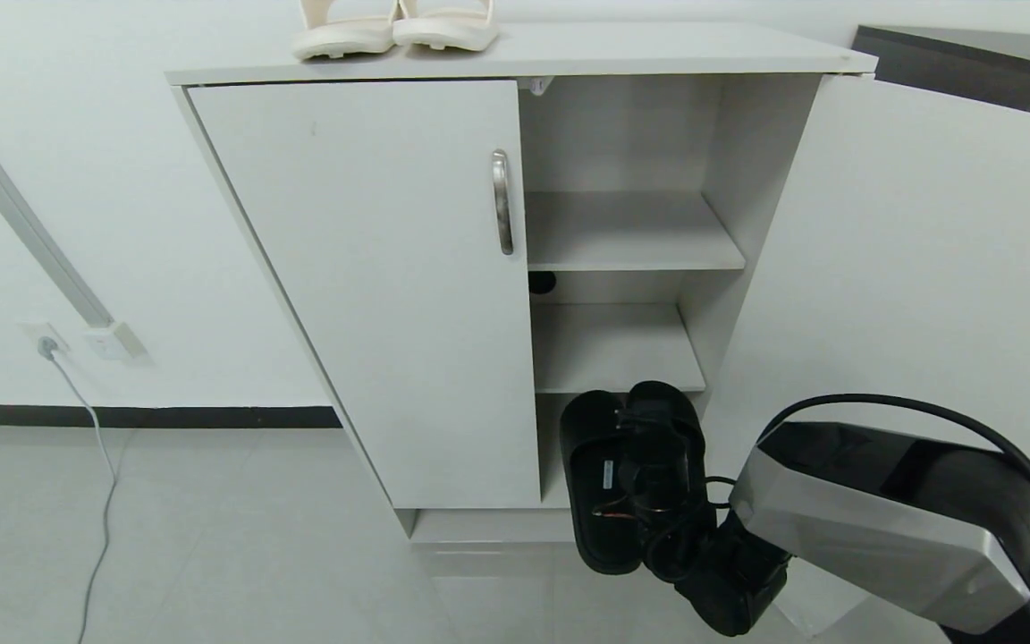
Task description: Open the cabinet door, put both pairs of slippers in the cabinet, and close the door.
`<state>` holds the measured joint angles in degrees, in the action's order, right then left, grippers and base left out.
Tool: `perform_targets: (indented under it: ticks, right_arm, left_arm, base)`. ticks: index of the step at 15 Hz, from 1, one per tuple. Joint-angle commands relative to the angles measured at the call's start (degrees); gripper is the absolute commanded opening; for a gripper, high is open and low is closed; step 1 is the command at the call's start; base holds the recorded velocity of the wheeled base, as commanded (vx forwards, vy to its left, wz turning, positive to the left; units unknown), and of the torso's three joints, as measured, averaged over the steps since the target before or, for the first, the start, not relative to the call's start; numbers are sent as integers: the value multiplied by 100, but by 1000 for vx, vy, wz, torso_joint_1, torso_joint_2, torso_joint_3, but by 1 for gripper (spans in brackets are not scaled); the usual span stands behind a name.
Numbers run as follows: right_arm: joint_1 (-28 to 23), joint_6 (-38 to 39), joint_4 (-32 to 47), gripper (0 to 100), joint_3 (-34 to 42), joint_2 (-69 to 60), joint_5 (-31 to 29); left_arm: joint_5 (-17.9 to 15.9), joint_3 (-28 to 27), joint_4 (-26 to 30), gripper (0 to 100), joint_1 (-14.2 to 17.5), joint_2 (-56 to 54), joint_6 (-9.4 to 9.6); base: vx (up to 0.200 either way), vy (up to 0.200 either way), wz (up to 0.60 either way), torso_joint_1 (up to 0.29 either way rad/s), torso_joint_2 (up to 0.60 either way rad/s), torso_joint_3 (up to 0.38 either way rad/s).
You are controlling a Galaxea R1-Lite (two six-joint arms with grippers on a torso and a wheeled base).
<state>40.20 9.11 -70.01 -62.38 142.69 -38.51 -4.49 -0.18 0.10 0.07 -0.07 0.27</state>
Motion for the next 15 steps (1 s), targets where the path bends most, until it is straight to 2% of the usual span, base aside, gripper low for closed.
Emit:
perform_targets:
  ticks: [1,9,15]
  right_arm:
    - [-13,-5,-21,0,15,75,1]
    - [-4,-260,-329,0,15,-4,1]
    - [-13,-260,-320,0,15,-22,1]
  left_arm:
    - [0,1,-1,0,1,7,0]
    - [0,1,-1,0,1,7,0]
    - [0,1,-1,0,1,7,0]
  base:
    - [0,0,0,0,0,0]
    - [0,0,0,0,0,0]
    - [200,0,0,0,2,3]
